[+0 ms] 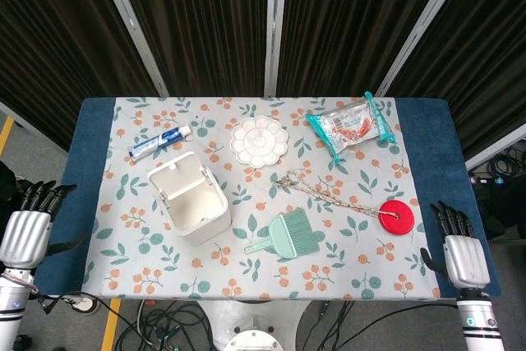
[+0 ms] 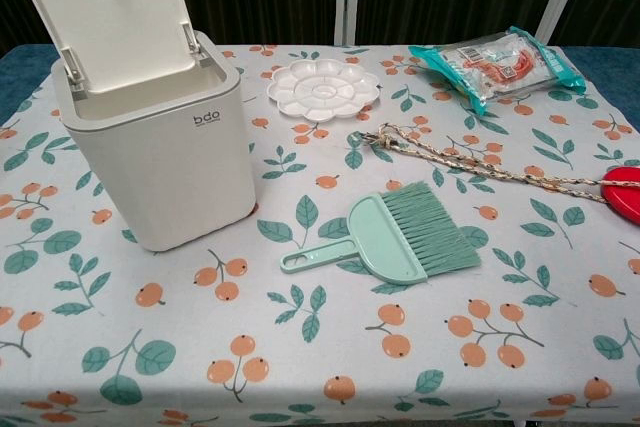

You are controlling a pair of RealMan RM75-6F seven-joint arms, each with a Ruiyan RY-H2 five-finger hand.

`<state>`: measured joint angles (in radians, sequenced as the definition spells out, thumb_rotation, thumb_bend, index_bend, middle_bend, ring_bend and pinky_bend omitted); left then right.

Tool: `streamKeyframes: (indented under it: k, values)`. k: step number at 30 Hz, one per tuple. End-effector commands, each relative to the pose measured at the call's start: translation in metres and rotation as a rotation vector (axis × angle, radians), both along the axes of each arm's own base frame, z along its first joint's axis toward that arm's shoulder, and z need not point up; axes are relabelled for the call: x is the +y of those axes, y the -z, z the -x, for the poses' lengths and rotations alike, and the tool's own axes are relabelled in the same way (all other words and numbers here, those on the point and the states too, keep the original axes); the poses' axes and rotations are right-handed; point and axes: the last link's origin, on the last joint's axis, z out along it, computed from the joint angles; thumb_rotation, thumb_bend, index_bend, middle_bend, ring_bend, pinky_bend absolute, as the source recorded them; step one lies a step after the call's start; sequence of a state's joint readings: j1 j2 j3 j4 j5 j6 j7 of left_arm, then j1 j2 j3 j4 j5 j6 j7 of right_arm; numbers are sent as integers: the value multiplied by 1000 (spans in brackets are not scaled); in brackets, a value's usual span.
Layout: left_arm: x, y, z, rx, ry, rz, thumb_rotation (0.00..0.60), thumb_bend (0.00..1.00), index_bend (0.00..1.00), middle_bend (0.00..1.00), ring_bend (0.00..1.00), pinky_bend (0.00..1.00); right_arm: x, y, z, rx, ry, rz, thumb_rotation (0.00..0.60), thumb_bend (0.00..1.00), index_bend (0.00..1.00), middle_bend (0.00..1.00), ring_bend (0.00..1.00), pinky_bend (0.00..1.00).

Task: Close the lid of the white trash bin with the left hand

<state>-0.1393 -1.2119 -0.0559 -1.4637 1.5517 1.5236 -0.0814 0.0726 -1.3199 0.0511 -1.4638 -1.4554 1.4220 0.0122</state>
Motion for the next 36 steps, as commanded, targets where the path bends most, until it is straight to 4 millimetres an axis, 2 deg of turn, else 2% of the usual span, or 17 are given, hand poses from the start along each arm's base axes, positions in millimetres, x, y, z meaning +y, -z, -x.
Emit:
streamKeyframes:
  k: [1,13,14,17,23,28,32,36]
  values:
    - [-1,1,1,-1,-3,2,582,0,161,195,92,97,0,0,1,2,1,0,600,227,0,0,0,0]
    - [7,3,-4,-58,10,7,582,0,161,195,91,98,1,-1,-2,-1,-9,-1,600,228,0,0,0,0]
    - [9,3,-3,-94,-5,7,575,0,160,195,91,99,1,-1,-1,1,-12,-2,600,228,0,0,0,0]
    - [18,4,-3,-255,-55,27,469,0,148,190,92,104,1,-3,2,5,-6,0,600,227,0,0,0,0]
    - [35,6,-22,-620,-50,148,399,0,145,186,91,105,0,-3,4,2,3,-1,600,227,0,0,0,0]
    - [62,6,-48,-929,-33,293,369,0,144,186,92,105,0,-1,6,0,8,-6,600,227,0,0,0,0]
    - [88,7,-61,-1013,-39,370,318,0,143,187,92,105,0,1,6,-1,10,-14,600,228,0,0,0,0]
    - [104,15,-78,-1058,-40,456,304,0,143,188,92,105,0,0,8,-2,16,-9,600,229,0,0,0,0]
